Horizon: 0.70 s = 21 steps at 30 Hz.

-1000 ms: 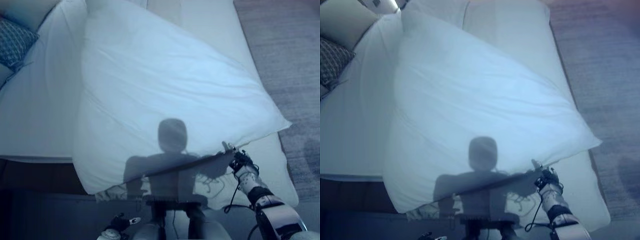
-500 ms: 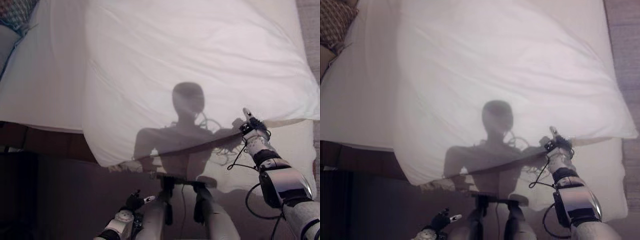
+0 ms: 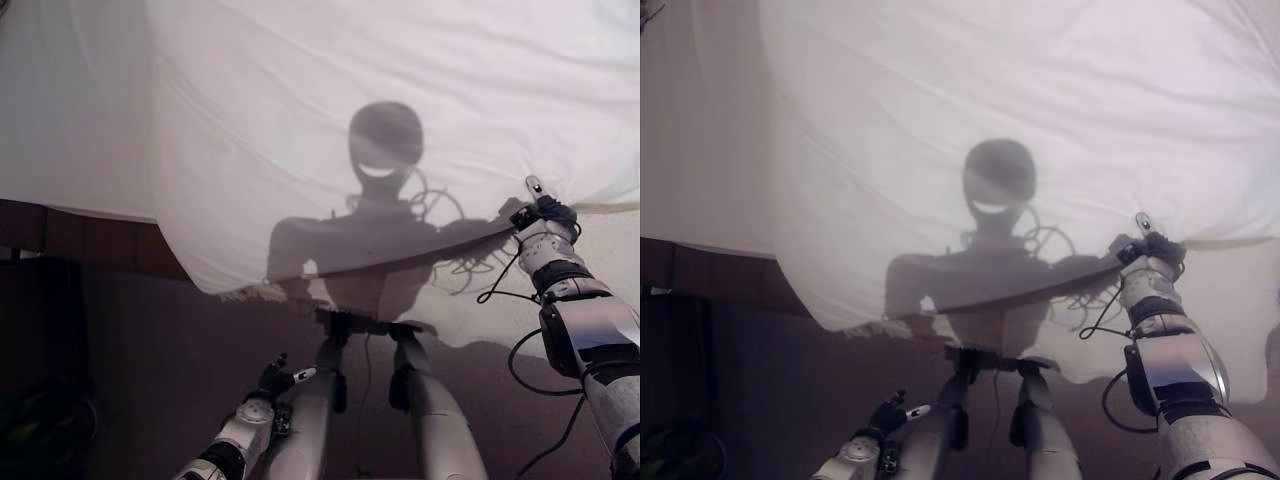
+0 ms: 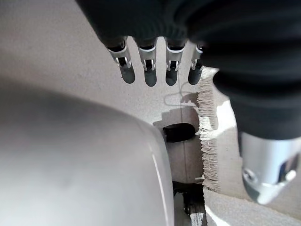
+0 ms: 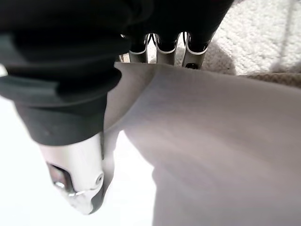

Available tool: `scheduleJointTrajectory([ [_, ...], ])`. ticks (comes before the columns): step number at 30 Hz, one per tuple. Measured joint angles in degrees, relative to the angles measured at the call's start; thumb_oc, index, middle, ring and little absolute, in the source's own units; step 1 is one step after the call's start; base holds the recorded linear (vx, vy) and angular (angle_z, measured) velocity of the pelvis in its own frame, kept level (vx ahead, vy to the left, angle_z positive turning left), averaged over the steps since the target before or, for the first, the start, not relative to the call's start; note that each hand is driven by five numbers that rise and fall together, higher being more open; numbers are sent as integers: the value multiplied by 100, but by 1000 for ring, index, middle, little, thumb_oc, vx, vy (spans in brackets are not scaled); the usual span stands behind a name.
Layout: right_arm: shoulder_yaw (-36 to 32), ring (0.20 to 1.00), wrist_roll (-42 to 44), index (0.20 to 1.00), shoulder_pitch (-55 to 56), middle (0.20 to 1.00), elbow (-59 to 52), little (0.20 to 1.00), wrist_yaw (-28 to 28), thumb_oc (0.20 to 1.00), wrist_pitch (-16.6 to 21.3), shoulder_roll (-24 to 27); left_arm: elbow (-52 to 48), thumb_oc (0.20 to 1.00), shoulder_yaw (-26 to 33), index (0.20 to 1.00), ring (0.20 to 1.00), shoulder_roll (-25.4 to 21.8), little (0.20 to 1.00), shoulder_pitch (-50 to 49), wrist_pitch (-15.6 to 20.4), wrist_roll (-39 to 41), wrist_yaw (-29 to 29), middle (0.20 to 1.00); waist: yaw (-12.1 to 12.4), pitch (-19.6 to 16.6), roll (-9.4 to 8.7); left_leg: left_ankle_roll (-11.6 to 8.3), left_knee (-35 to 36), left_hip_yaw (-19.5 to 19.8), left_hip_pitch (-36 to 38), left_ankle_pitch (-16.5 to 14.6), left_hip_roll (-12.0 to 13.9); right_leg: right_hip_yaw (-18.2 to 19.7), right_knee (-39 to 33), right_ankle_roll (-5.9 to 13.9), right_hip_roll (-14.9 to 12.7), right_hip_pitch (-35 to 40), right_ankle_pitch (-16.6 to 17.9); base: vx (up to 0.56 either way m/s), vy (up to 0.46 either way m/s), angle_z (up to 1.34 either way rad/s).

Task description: Make the bed

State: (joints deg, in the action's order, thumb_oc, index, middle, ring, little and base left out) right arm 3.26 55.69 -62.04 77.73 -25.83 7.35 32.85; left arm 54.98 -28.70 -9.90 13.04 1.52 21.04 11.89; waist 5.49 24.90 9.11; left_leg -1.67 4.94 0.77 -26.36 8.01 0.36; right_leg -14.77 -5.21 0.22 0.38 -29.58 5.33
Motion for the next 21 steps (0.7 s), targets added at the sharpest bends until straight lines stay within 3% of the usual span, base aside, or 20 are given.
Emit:
scheduleJointTrajectory([
  [6, -22, 200, 32, 200, -202, 200, 93, 200, -68, 200, 23, 60, -105, 1000, -118, 1000, 1000, 0, 1000, 21, 15, 27, 66, 1000, 14, 0, 0, -20, 1, 121, -135, 66, -17, -75, 1, 2, -22, -101, 53, -15, 15, 7],
  [15, -29, 200, 456, 200, -199, 200, -833, 200, 20, 200, 231, 26, -185, 1000, -119, 1000, 1000, -13, 1000, 71, 14, 122, -1, 1000, -15, 8, -8, -3, 3, 131, 248, 87, -63, -132, 1, -29, -73, 297, 101, -6, 53, 3],
  [20, 449, 200, 209, 200, -83, 200, -2167, 200, 61, 200, 310, 1, -1234, 1000, -511, 1000, 1000, -253, 1000, 81, -90, 644, -539, 1000, -188, 49, -83, -3, 11, 40, 828, 78, -97, 71, 0, -3, -89, 851, 118, 1, 71, -5],
  [21, 497, 200, 92, 200, -82, 200, -2349, 200, 84, 200, 310, -34, -1459, 1000, -520, 1000, 1000, -250, 1000, 96, -91, 756, -651, 1000, -207, 59, -114, -29, 13, -44, 984, 56, -98, 151, -1, 76, -90, 980, 102, 26, 58, -17],
])
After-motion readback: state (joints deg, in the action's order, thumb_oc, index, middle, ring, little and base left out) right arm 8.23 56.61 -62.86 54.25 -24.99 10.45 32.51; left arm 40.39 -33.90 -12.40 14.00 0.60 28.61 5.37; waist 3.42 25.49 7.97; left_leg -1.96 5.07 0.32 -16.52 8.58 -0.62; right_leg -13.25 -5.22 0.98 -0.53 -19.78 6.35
